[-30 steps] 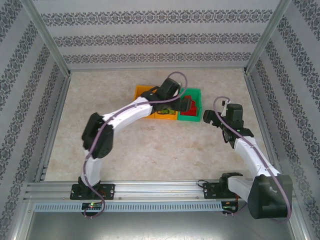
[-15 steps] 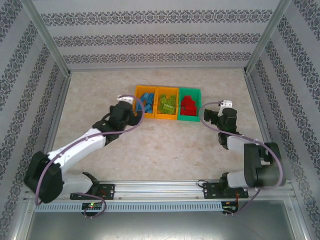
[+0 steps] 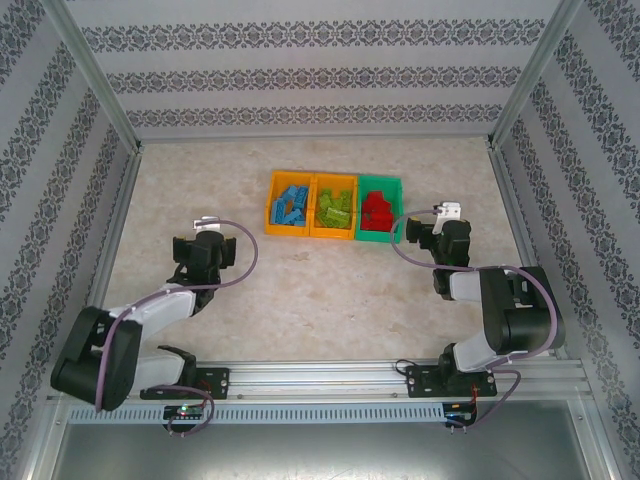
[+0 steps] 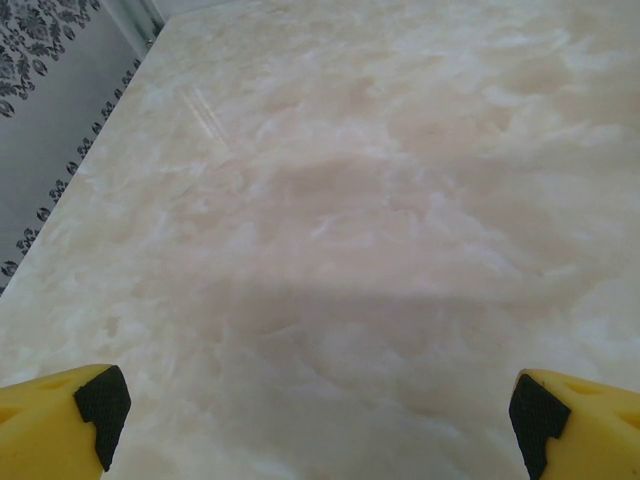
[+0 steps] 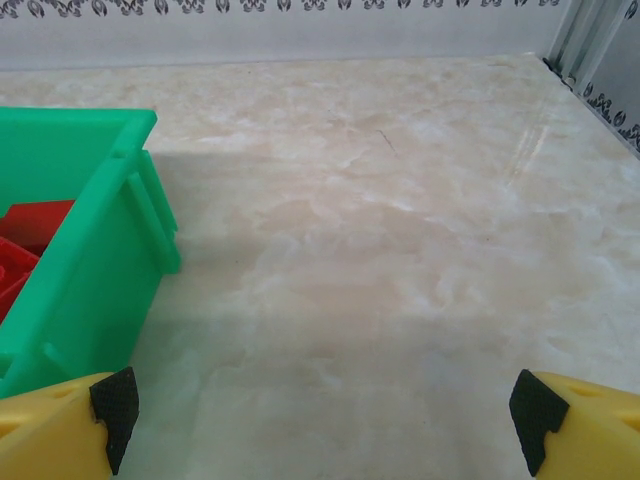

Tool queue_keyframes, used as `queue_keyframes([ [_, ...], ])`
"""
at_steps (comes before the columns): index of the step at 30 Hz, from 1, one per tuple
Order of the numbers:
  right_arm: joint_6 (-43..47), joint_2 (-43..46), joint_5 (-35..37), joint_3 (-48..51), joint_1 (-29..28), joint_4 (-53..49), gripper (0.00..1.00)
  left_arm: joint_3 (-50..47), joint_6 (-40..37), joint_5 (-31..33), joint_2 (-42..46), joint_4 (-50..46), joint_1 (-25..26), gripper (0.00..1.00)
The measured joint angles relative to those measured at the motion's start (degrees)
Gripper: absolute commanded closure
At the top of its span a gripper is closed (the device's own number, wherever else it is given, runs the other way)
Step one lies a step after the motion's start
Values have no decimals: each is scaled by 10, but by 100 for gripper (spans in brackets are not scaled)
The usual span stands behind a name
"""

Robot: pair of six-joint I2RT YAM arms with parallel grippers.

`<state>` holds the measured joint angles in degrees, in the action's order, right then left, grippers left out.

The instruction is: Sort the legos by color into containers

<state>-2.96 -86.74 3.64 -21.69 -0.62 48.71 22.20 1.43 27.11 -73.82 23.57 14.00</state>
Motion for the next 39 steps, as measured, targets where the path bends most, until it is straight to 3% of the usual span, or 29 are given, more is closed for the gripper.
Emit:
queue_keyframes([
  [8,0,0,0,0,0,5,2,0,-9,-95,-53,118,-72,0],
  [13,0,0,0,0,0,5,2,-29,-10,-151,-126,260,-108,0],
  [22,2,0,0,0,0,5,2,6,-10,-231,-163,238,-133,0],
  [39,4,0,-1,0,0,4,2,6,-10,-243,-163,237,-133,0],
])
